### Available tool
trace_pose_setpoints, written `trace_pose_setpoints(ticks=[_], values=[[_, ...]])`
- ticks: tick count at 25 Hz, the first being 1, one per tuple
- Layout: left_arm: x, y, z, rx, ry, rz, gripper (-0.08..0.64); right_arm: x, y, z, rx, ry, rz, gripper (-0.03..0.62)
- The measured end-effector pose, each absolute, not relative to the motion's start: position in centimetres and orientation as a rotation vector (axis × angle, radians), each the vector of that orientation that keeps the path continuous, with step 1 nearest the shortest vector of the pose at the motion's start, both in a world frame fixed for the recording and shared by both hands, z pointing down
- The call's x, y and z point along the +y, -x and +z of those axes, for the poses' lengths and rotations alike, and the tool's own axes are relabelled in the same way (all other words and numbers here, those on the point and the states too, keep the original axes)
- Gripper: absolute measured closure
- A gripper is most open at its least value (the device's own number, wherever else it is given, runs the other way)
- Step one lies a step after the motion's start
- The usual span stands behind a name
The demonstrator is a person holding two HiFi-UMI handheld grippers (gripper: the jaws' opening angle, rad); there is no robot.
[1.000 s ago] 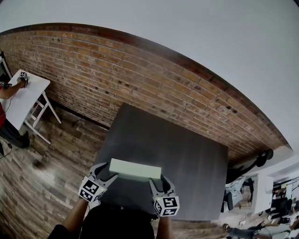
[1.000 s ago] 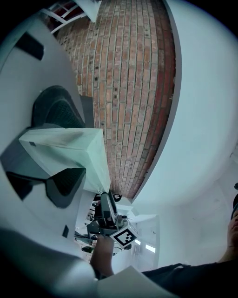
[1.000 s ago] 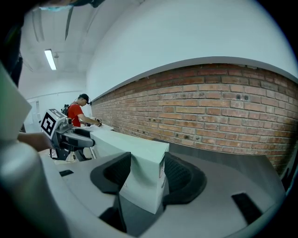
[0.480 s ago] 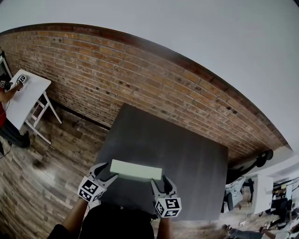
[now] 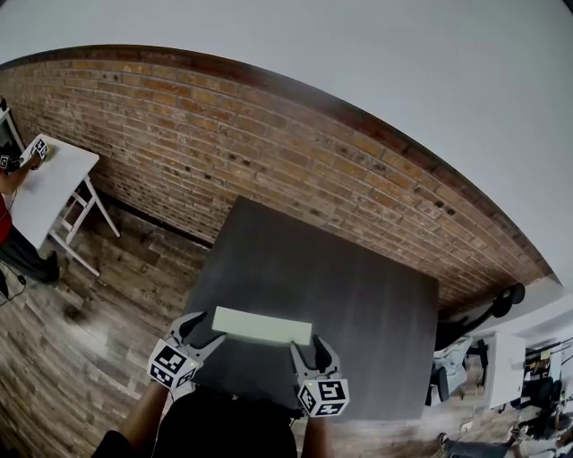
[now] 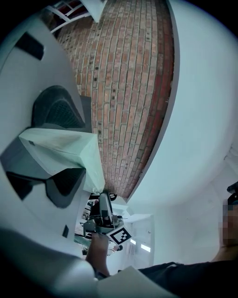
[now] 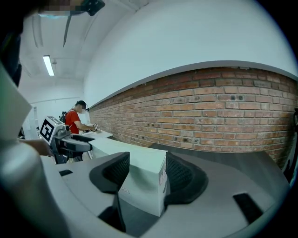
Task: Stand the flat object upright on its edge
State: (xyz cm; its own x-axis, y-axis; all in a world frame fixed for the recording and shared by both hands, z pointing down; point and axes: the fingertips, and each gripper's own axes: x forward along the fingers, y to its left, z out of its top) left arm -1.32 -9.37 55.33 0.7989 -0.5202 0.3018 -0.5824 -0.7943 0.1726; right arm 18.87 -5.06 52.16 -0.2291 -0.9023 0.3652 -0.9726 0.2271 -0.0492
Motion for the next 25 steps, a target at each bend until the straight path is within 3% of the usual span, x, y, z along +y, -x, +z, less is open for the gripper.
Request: trace_pose_setpoints(ticks=[25], values=[[-9.0, 2.1, 52.2, -0.895, -2.746, 0.236, 0.298, -4.9, -17.6, 51.3, -2.282, -1.749, 0.355, 0.341]])
